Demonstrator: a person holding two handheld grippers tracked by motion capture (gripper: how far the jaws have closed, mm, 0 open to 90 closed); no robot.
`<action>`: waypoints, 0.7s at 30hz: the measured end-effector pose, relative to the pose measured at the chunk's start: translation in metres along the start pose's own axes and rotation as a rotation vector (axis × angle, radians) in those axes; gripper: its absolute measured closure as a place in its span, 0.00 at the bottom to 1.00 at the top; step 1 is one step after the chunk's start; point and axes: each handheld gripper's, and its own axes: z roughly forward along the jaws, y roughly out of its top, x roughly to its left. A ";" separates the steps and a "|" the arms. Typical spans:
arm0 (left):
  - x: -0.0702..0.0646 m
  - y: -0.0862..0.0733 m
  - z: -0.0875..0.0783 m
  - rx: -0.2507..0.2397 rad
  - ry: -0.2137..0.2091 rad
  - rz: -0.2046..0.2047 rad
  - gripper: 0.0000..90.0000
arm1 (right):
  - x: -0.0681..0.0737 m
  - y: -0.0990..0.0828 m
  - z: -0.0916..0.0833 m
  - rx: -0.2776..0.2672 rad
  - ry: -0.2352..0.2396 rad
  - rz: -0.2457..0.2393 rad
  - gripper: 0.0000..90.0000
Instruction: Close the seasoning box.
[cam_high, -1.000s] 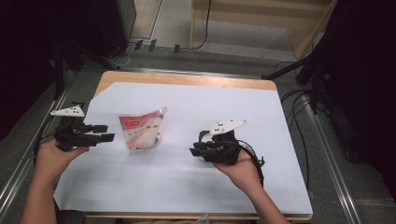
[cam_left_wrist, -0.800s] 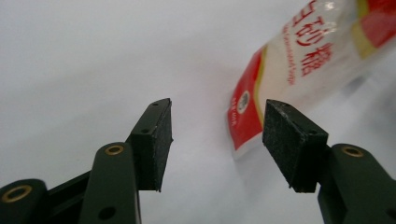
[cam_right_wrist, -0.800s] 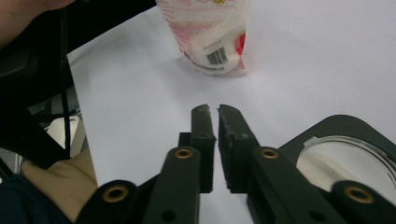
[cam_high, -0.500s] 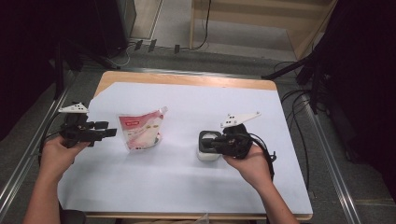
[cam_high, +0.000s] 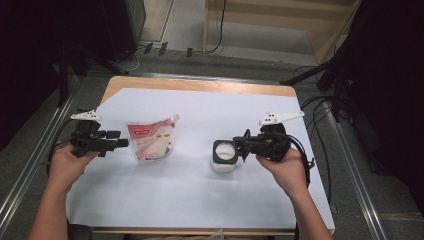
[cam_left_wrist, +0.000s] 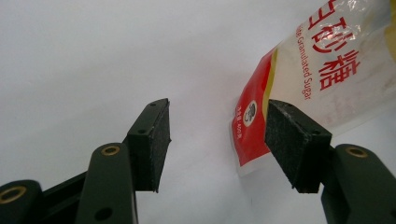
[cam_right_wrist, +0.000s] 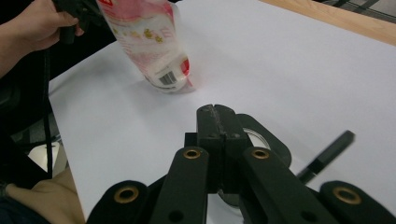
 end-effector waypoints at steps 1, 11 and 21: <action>-0.001 0.000 0.000 -0.005 -0.005 0.005 0.47 | -0.002 0.000 -0.001 -0.003 -0.003 0.005 1.00; -0.003 0.000 -0.001 -0.007 -0.009 0.019 0.47 | -0.015 -0.001 -0.018 -0.020 -0.047 0.033 1.00; -0.004 -0.001 0.002 0.021 -0.010 0.030 0.46 | -0.031 -0.007 -0.028 -0.037 -0.100 0.070 1.00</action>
